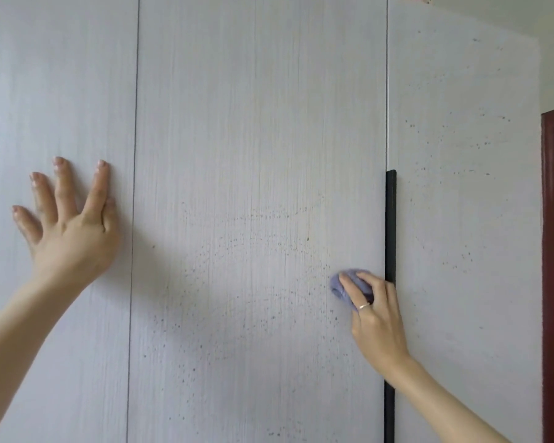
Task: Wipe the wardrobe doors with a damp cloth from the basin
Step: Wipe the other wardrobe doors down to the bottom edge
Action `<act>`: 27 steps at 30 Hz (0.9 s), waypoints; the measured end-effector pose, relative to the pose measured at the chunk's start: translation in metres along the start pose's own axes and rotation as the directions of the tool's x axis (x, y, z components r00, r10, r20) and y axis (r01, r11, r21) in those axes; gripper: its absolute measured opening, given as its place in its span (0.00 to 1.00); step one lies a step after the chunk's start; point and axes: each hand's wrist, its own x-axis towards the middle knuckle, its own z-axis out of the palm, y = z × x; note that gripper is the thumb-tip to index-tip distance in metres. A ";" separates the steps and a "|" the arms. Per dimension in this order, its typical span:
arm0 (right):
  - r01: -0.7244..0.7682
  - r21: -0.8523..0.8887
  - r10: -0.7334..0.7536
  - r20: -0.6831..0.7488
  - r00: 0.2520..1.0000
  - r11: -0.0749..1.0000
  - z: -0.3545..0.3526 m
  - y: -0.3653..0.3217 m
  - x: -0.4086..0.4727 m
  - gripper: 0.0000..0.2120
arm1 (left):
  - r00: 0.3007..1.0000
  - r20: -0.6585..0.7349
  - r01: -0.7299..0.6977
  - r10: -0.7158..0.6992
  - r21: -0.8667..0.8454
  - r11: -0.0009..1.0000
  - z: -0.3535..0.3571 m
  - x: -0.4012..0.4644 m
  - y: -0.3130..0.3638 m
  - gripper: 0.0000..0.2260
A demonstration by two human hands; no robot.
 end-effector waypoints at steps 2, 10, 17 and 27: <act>0.073 -0.001 -0.073 0.022 0.997 0.997 -0.013 0.003 0.032 0.29 | 1.000 0.008 0.010 -0.010 0.010 1.000 0.000 -0.002 0.003 0.21; -0.100 0.119 0.113 -0.108 0.988 0.988 -0.016 -0.026 0.140 0.20 | 0.999 0.019 0.032 -0.033 0.041 0.999 -0.003 -0.010 0.006 0.22; 0.655 0.203 -0.679 0.076 0.730 0.728 -0.010 -0.046 0.064 0.12 | 0.999 0.032 0.015 -0.017 0.053 0.998 -0.005 -0.015 0.006 0.22; 0.152 0.202 -0.122 -0.154 0.980 0.967 0.001 -0.057 0.093 0.14 | 0.999 0.052 -0.018 0.011 0.147 0.989 -0.010 -0.026 0.000 0.22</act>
